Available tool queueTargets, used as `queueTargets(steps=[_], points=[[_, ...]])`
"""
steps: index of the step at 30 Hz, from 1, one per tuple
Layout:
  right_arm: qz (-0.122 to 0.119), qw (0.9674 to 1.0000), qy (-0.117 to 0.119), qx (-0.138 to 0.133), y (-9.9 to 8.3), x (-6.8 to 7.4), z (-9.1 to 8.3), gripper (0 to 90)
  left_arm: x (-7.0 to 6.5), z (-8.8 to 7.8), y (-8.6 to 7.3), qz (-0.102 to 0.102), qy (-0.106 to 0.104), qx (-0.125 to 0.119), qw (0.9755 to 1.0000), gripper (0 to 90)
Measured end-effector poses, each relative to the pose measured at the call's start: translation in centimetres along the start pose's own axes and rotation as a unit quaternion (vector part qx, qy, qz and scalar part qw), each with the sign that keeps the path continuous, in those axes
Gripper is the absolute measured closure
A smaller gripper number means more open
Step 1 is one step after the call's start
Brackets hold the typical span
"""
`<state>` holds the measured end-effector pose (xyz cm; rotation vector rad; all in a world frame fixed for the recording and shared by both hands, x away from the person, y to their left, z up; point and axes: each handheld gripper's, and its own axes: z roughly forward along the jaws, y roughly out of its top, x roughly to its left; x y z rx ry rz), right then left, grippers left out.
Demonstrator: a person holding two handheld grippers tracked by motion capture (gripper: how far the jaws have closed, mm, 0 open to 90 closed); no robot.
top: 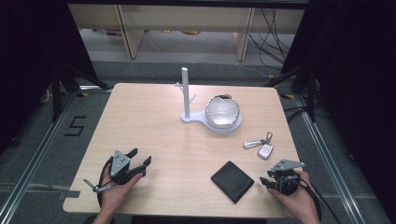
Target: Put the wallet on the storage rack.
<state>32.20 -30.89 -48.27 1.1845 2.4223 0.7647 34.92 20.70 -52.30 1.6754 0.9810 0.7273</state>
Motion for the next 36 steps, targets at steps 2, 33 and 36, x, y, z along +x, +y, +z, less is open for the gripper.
queueTargets(steps=[2, 33, 36], points=[[-0.065, 0.9977, 0.005, 0.016, 0.2, 0.3, -0.7, 56.0, -0.1, 0.1, 0.1, 0.007, -0.003, 0.006, 1.0000, 34.6], [-0.413, 0.8991, 0.074, 0.125, 4.7, 6.3, 1.5, 48.9, 0.1, 0.2, 0.1, 0.002, -0.012, 0.007, 0.9999, 34.7], [-0.410, 0.8993, 0.070, 0.134, 4.8, 6.6, 1.7, 47.5, 0.0, 0.1, 0.1, 0.004, -0.010, 0.010, 0.9999, 34.8]])
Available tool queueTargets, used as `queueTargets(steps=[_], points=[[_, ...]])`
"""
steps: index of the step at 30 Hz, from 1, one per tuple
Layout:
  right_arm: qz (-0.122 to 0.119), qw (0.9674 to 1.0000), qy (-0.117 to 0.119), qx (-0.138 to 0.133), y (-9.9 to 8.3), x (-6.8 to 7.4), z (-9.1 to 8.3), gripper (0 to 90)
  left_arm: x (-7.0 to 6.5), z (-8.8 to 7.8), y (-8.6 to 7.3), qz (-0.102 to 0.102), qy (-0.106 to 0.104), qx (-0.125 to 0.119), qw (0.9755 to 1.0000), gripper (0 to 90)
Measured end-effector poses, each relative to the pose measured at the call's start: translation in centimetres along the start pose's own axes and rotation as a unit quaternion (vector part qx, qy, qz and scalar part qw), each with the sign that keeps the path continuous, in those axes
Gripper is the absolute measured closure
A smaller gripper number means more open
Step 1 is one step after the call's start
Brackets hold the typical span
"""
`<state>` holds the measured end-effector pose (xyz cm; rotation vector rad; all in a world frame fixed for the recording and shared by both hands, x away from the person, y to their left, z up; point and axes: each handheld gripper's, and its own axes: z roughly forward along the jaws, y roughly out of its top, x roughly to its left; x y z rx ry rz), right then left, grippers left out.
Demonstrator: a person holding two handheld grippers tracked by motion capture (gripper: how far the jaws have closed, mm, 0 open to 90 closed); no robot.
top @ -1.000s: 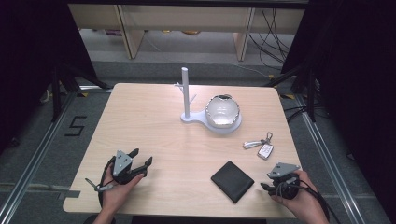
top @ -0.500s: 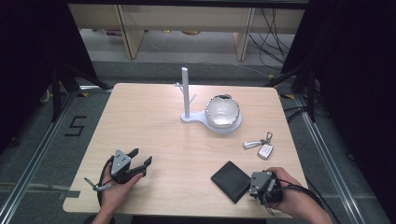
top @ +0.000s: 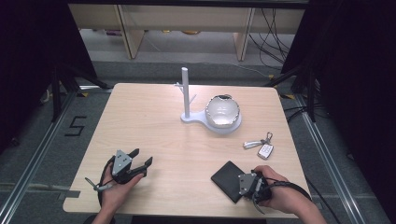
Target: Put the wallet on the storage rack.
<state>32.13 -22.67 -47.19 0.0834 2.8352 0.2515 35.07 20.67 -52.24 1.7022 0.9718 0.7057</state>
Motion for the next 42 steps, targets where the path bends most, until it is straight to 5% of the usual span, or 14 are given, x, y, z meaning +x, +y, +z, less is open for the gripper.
queueTargets(steps=[2, 12, 14, 21, 24, 29, 32, 34, 36, 38, 40, 42], points=[[-0.023, 0.9997, -0.001, 0.002, 0.2, -0.3, 0.1, 46.8, 0.0, 0.0, 0.0, 0.000, 0.000, 0.000, 1.0000, 34.8], [-0.063, 0.9977, 0.018, 0.018, 0.9, -0.9, 0.8, 43.4, 0.0, 0.0, 0.0, 0.002, 0.000, 0.002, 1.0000, 34.9], [-0.060, 0.9976, 0.019, 0.028, 1.0, -0.7, 0.8, 46.6, 0.0, 0.0, 0.0, 0.001, -0.001, 0.001, 1.0000, 34.9], [-0.113, 0.9932, -0.003, 0.030, 0.9, -0.7, 0.9, 60.9, 0.0, 0.1, 0.0, 0.005, -0.006, -0.003, 1.0000, 34.9], [-0.107, 0.9939, -0.024, 0.016, 1.0, -0.1, 0.7, 74.4, 0.0, 0.1, 0.0, 0.007, -0.006, -0.002, 1.0000, 34.9], [-0.117, 0.9927, -0.031, -0.002, 1.0, -0.5, 0.5, 79.0, 0.0, 0.0, 0.0, 0.001, -0.001, 0.001, 1.0000, 34.8], [-0.054, 0.9977, -0.036, -0.019, 1.0, -0.8, -1.2, 80.7, 0.0, 0.0, 0.0, 0.000, -0.001, 0.001, 1.0000, 34.8], [-0.053, 0.9975, -0.042, -0.023, 1.0, -1.2, -1.8, 80.8, 0.0, 0.2, 0.0, 0.003, -0.005, -0.003, 1.0000, 34.8], [-0.006, 0.9980, -0.052, -0.036, 1.2, -2.1, -3.7, 81.5, 0.0, 0.1, 0.0, 0.005, -0.005, -0.002, 1.0000, 34.9], [0.016, 0.9978, -0.049, -0.041, 1.3, -3.0, -4.8, 81.7, -0.1, 0.0, 0.0, 0.000, -0.002, -0.003, 1.0000, 34.8], [0.011, 0.9974, -0.047, -0.054, 1.4, -3.7, -5.2, 81.7, 0.0, 0.0, 0.0, -0.001, -0.001, 0.000, 1.0000, 34.8], [0.073, 0.9957, -0.019, -0.053, 1.6, -4.4, -6.1, 81.8, 0.0, 0.1, 0.0, 0.000, -0.001, 0.000, 1.0000, 34.8]])
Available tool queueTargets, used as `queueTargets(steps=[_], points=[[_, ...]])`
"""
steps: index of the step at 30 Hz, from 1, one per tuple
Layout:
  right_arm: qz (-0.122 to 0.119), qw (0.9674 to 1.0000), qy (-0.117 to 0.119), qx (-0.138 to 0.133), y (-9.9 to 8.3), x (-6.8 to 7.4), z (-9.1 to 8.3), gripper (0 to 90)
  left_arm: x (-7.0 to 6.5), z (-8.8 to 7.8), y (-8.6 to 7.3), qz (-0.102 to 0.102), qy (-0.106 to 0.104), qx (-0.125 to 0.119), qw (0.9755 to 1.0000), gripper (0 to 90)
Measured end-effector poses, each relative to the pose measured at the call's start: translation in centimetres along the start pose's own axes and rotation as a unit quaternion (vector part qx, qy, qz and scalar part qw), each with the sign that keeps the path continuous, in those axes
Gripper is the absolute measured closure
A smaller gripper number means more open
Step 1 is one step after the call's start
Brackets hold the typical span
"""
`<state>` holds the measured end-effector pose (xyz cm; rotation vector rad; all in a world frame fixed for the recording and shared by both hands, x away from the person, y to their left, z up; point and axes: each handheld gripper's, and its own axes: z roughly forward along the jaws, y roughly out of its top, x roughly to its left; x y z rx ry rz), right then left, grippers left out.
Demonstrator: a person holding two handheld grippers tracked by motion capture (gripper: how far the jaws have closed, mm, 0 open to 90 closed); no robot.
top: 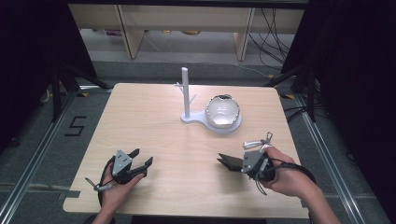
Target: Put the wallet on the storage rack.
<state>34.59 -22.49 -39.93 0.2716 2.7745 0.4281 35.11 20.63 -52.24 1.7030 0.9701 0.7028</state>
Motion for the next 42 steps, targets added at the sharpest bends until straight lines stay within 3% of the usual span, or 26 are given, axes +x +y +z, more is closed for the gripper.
queueTargets(steps=[1, 3, 5, 9, 14, 16, 25, 27, 37, 42], points=[[0.013, 0.9998, 0.014, 0.003, 0.2, -0.5, -0.3, 81.8, 0.1, 0.1, 0.0, 0.005, -0.005, -0.004, 1.0000, 34.8], [0.076, 0.9959, 0.043, 0.023, 0.8, -1.9, -1.0, 82.0, 0.0, 0.1, 0.0, 0.005, -0.005, -0.003, 1.0000, 34.8], [0.080, 0.9951, 0.053, 0.024, 1.1, -2.5, -1.1, 82.0, 0.0, -0.1, 0.0, 0.001, -0.001, 0.001, 1.0000, 34.8], [0.123, 0.9870, 0.088, 0.054, 2.0, -4.5, -1.3, 81.9, 0.1, -0.1, 0.0, -0.003, -0.001, -0.002, 1.0000, 34.7], [0.126, 0.9845, 0.100, 0.069, 2.4, -5.5, -1.1, 81.9, 0.0, -0.1, 0.0, -0.002, -0.002, -0.002, 1.0000, 34.8], [0.136, 0.9820, 0.106, 0.077, 2.7, -6.1, -1.2, 81.8, 0.0, -0.1, 0.0, -0.002, -0.002, -0.002, 1.0000, 34.8], [0.131, 0.9830, 0.101, 0.080, 3.3, -7.5, -1.6, 81.8, 0.1, -0.1, 0.0, -0.002, -0.004, -0.003, 1.0000, 34.8], [0.137, 0.9819, 0.098, 0.086, 3.5, -7.6, -1.7, 81.8, 0.1, -0.1, 0.0, -0.003, -0.002, -0.002, 1.0000, 34.7], [0.120, 0.9854, 0.092, 0.079, 4.1, -9.0, -2.1, 81.8, 0.0, -0.1, 0.0, -0.003, -0.003, -0.002, 1.0000, 34.8], [0.127, 0.9846, 0.086, 0.084, 4.4, -9.4, -2.4, 81.8, 0.0, -0.1, 0.0, -0.003, -0.003, -0.002, 1.0000, 34.7]])
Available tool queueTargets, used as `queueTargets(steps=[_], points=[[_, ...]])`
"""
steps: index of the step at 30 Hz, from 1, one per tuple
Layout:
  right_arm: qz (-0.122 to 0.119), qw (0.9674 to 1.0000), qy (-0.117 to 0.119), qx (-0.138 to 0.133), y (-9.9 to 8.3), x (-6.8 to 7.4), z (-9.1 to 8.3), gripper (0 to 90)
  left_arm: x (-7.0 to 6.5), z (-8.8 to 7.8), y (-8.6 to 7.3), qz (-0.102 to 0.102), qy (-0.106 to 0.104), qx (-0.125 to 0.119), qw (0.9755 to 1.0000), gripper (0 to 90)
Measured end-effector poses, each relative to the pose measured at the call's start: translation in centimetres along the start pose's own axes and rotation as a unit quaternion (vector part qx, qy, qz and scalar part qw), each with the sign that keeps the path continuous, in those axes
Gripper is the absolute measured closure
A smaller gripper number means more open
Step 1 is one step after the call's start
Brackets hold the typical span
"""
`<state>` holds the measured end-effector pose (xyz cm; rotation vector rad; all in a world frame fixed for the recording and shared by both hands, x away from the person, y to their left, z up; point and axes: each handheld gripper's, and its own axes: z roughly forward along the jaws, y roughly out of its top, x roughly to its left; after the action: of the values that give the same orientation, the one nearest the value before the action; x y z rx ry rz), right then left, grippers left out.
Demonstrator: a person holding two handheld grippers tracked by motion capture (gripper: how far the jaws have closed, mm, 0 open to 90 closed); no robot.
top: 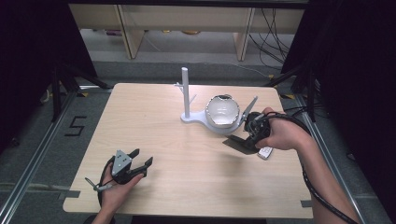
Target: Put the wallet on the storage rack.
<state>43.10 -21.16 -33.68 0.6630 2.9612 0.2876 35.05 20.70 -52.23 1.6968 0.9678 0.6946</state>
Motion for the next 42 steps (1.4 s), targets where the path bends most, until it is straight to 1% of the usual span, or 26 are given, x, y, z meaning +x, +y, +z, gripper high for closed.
queueTargets(steps=[4, 5, 7, 14, 15, 17, 18, 19, 20, 24, 25, 26, 27, 28, 29, 30, 32, 42], points=[[-0.009, 1.0000, 0.000, 0.000, 0.4, -0.4, -0.2, 81.8, 0.0, 0.0, 0.0, 0.000, 0.000, 0.000, 1.0000, 34.7], [0.003, 1.0000, -0.005, 0.002, 0.5, -0.3, -0.3, 81.8, 0.0, 0.0, 0.0, 0.000, 0.000, 0.000, 1.0000, 34.7], [-0.008, 1.0000, -0.004, 0.000, 0.8, -0.6, -0.5, 81.8, 0.0, 0.0, 0.0, 0.000, 0.000, 0.000, 1.0000, 34.7], [-0.016, 0.9998, -0.009, -0.001, 1.4, -1.0, -1.0, 81.8, 0.0, 0.0, 0.0, 0.000, -0.001, 0.000, 1.0000, 34.8], [-0.007, 0.9998, -0.016, 0.003, 1.5, -0.9, -1.1, 81.8, 0.0, 0.0, 0.0, 0.001, -0.001, 0.000, 1.0000, 34.7], [-0.020, 0.9997, -0.014, -0.004, 1.8, -1.3, -1.4, 81.8, 0.0, 0.0, 0.0, 0.000, -0.001, 0.000, 1.0000, 34.7], [-0.020, 0.9997, -0.014, -0.004, 1.8, -1.3, -1.4, 81.8, 0.0, 0.0, 0.0, 0.000, -0.001, 0.000, 1.0000, 34.7], [-0.015, 0.9998, -0.013, 0.000, 1.9, -1.3, -1.5, 81.8, 0.0, 0.0, 0.0, 0.001, -0.001, 0.000, 1.0000, 34.7], [-0.017, 0.9997, -0.018, -0.004, 2.1, -1.5, -1.6, 81.8, 0.0, 0.0, 0.0, 0.001, -0.001, 0.000, 1.0000, 34.8], [-0.023, 0.9996, -0.018, -0.005, 2.3, -1.8, -1.7, 81.8, 0.0, 0.0, 0.0, 0.001, -0.002, -0.001, 1.0000, 34.7], [-0.016, 0.9997, -0.019, -0.003, 2.4, -1.8, -1.8, 81.8, 0.0, 0.0, 0.0, 0.001, -0.002, -0.001, 1.0000, 34.7], [-0.025, 0.9995, -0.019, -0.002, 2.6, -2.0, -1.8, 81.8, 0.0, 0.0, 0.0, 0.000, -0.001, -0.001, 1.0000, 34.7], [-0.025, 0.9995, -0.019, -0.002, 2.6, -2.0, -1.8, 81.8, 0.0, 0.0, 0.0, 0.000, -0.001, -0.001, 1.0000, 34.7], [-0.014, 0.9996, -0.023, 0.001, 2.7, -2.1, -1.9, 81.9, 0.0, 0.0, 0.0, 0.001, -0.002, -0.001, 1.0000, 34.7], [-0.014, 0.9996, -0.023, 0.001, 2.7, -2.1, -1.9, 81.9, 0.0, 0.0, 0.0, 0.001, -0.002, -0.001, 1.0000, 34.7], [-0.022, 0.9995, -0.024, -0.001, 2.8, -2.2, -2.0, 81.9, 0.0, 0.0, 0.0, 0.002, -0.002, -0.001, 1.0000, 34.7], [-0.028, 0.9993, -0.023, -0.005, 3.1, -2.4, -2.2, 81.9, 0.0, 0.0, 0.0, 0.000, -0.001, -0.001, 1.0000, 34.7], [-0.033, 0.9989, -0.032, -0.011, 3.5, -3.2, -2.7, 81.9, 0.0, 0.0, 0.0, 0.000, -0.002, -0.001, 1.0000, 34.7]])
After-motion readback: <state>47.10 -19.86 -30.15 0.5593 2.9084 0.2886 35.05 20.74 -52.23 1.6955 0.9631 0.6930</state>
